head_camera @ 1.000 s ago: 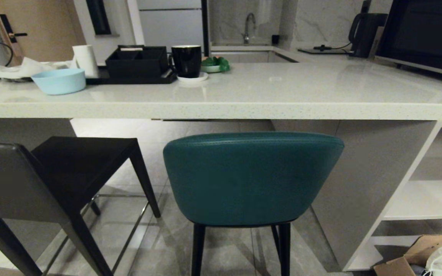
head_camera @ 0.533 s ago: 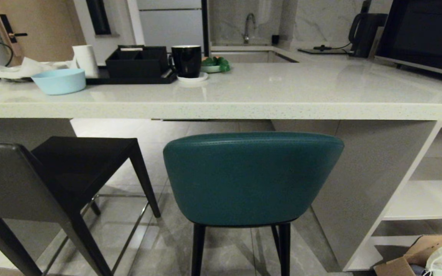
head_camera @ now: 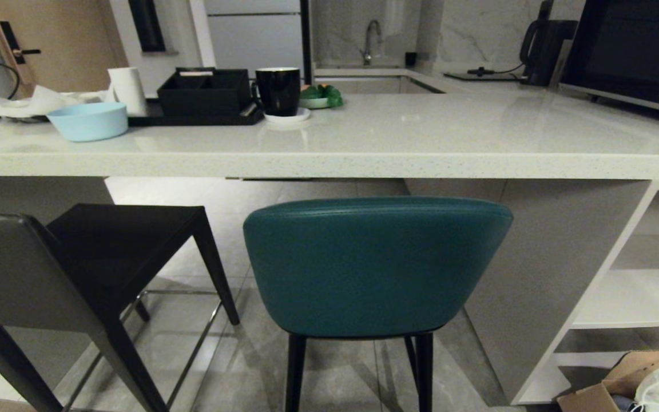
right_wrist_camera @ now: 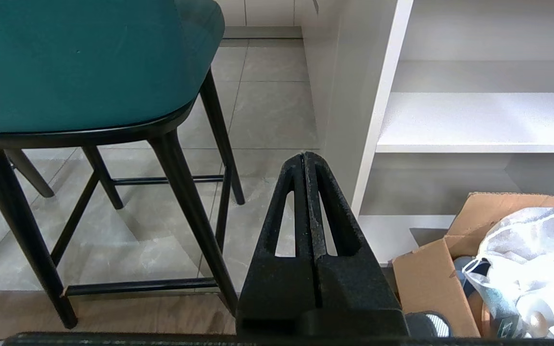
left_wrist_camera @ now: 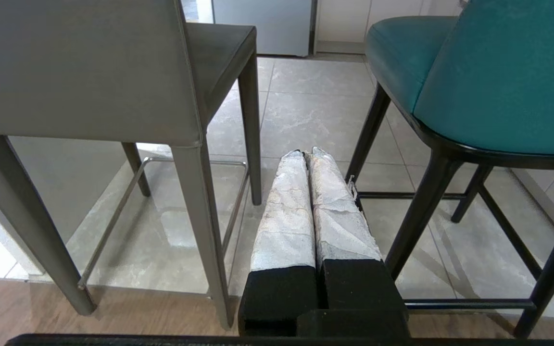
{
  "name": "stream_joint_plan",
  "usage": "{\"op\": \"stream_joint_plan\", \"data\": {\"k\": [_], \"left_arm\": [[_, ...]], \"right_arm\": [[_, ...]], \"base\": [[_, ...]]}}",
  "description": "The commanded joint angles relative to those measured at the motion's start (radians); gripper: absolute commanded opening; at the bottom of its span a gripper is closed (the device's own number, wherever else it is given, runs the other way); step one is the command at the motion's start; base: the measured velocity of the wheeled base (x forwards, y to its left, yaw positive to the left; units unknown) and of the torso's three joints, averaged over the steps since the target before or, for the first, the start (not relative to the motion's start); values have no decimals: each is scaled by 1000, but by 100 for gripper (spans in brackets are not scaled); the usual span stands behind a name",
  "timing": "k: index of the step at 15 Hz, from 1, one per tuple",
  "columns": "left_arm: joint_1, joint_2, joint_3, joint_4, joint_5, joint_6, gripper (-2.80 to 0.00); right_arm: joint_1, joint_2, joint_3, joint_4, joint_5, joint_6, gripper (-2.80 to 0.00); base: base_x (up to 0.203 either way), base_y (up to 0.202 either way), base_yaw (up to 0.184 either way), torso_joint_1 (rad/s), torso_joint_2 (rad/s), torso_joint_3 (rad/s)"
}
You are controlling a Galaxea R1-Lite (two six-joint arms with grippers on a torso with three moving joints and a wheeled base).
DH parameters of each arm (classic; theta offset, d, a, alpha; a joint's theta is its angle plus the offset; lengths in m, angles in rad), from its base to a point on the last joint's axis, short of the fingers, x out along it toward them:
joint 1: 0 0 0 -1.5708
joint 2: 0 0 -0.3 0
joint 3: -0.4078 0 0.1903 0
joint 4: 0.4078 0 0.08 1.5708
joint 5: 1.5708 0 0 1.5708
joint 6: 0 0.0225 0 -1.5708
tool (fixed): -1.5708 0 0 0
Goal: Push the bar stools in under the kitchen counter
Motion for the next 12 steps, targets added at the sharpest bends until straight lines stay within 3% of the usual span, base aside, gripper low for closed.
{"op": "stream_joint_plan", "data": {"k": [1,7,12], "left_arm": [[2,0,18,-1,-1,-1,-280],[2,0,18,-1,-1,-1,-280],[2,0,18,-1,-1,-1,-280]], "right_arm": [[0,2,0,0,0,-1,-280],[0,1,0,-1,0,-1,-280],[0,2,0,0,0,-1,-280]], "base": [[0,0,0,0,0,0],[-15,0,0,1,0,0],[-195,0,0,3,2,1]]}}
